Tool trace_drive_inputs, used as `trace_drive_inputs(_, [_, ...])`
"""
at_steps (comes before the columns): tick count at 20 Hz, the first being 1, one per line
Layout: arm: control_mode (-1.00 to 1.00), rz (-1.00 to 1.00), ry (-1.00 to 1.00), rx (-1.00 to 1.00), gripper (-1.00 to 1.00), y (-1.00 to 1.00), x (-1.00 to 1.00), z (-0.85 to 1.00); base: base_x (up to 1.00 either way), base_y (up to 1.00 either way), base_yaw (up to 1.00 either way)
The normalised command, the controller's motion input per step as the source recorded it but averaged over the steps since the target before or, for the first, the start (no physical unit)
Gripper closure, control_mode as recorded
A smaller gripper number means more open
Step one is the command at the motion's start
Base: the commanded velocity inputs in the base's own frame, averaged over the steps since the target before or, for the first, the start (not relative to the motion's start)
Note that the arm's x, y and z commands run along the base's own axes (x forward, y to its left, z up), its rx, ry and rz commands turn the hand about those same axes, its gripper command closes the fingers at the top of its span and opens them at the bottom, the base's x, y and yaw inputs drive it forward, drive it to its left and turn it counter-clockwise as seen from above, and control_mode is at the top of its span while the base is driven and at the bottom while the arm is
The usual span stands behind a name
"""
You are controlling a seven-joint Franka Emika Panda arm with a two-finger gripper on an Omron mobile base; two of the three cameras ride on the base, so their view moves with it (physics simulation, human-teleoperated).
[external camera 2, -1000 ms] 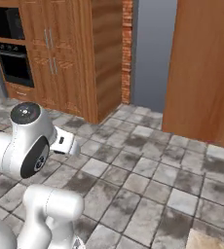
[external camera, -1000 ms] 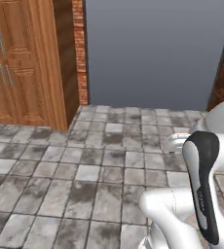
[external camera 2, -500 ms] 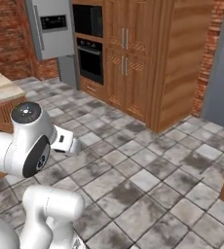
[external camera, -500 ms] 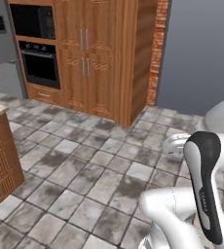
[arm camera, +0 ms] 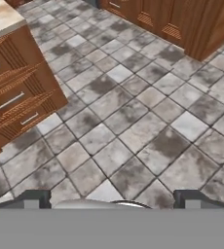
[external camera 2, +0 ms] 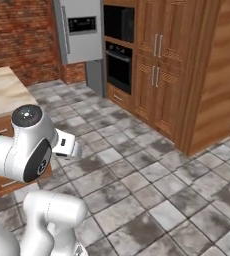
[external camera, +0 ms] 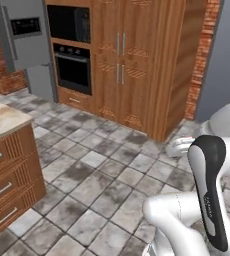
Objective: Pick the egg and butter from the fridge and place them by the bowl for mixing.
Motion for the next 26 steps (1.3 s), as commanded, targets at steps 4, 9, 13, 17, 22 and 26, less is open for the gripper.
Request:
trace_drive_inputs(4, [1.0,0.0,0.0,0.0,-1.0,0.0,0.0,0.0,0.94,0.03,0.25])
trace_drive_inputs(9, [1.0,0.0,0.0,0.0,-1.0,0.0,0.0,0.0,0.94,0.0,0.23])
trace_drive_inputs(13, [1.0,0.0,0.0,0.0,-1.0,0.0,0.0,0.0,0.94,0.0,0.19])
trace_drive_inputs(17, [1.0,0.0,0.0,0.0,-1.0,0.0,0.0,0.0,0.93,0.0,0.22])
trace_drive_inputs(22, [1.0,0.0,0.0,0.0,-1.0,0.0,0.0,0.0,0.9,0.0,0.27])
trace_drive_inputs(26, [1.0,0.0,0.0,0.0,-1.0,0.0,0.0,0.0,0.89,-0.01,0.26])
